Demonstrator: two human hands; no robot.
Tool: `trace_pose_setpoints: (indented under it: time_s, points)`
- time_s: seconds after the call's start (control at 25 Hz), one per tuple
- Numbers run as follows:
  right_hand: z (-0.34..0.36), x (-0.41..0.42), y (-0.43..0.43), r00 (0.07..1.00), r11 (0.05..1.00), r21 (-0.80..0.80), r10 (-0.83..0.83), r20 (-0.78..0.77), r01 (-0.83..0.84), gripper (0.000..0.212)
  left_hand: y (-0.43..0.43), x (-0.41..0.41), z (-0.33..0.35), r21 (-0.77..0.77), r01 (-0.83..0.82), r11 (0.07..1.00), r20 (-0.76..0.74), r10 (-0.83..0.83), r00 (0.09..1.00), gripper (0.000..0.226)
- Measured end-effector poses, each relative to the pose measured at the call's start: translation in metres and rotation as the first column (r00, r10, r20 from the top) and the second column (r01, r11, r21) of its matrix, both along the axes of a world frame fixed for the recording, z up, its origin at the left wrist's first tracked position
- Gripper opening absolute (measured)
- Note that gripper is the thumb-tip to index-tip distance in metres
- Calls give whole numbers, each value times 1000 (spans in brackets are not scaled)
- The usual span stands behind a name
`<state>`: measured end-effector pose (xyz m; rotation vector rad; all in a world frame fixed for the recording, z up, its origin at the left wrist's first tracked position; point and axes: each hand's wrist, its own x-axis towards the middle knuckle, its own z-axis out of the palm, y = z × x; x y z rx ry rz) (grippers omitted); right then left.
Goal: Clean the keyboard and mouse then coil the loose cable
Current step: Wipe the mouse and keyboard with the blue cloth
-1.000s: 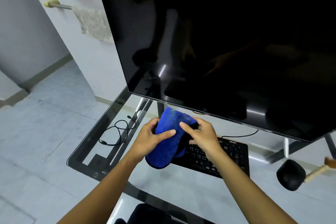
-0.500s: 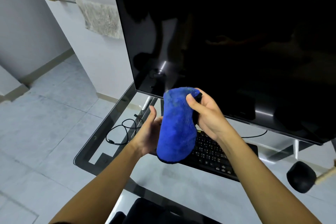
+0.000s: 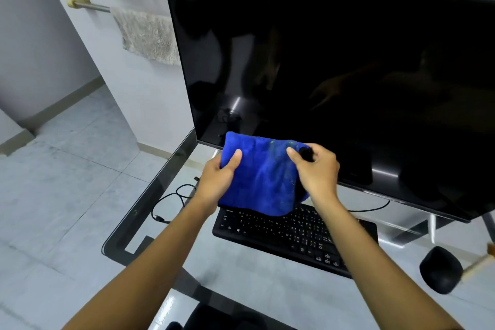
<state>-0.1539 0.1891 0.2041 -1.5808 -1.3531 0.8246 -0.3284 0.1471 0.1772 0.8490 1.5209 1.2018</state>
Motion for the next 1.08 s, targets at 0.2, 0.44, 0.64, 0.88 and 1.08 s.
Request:
trace_pose_setpoints:
  time_s: [0.2, 0.44, 0.64, 0.88, 1.08]
  points:
    - [9, -35, -20, 896, 967, -149, 125, -426, -206, 5, -15, 34, 11, 209, 79, 975, -89, -61, 994, 20]
    - [7, -27, -23, 756, 887, -149, 273, -596, -437, 32, -14, 16, 8, 254, 187, 949, -104, -165, 981, 20]
    - [2, -15, -16, 656, 726, -271, 315, -687, -632, 81, -14, 10, -2, 244, 223, 944, -86, -208, 974, 38]
    - [-25, 12, -17, 824, 827, -308, 285, -489, -469, 45, -8, -5, -34, -79, 59, 995, 260, -37, 965, 20]
    - [-88, 40, -47, 894, 883, -320, 412, 174, -344, 34, 2, -15, -53, -276, 6, 961, 343, 93, 935, 29]
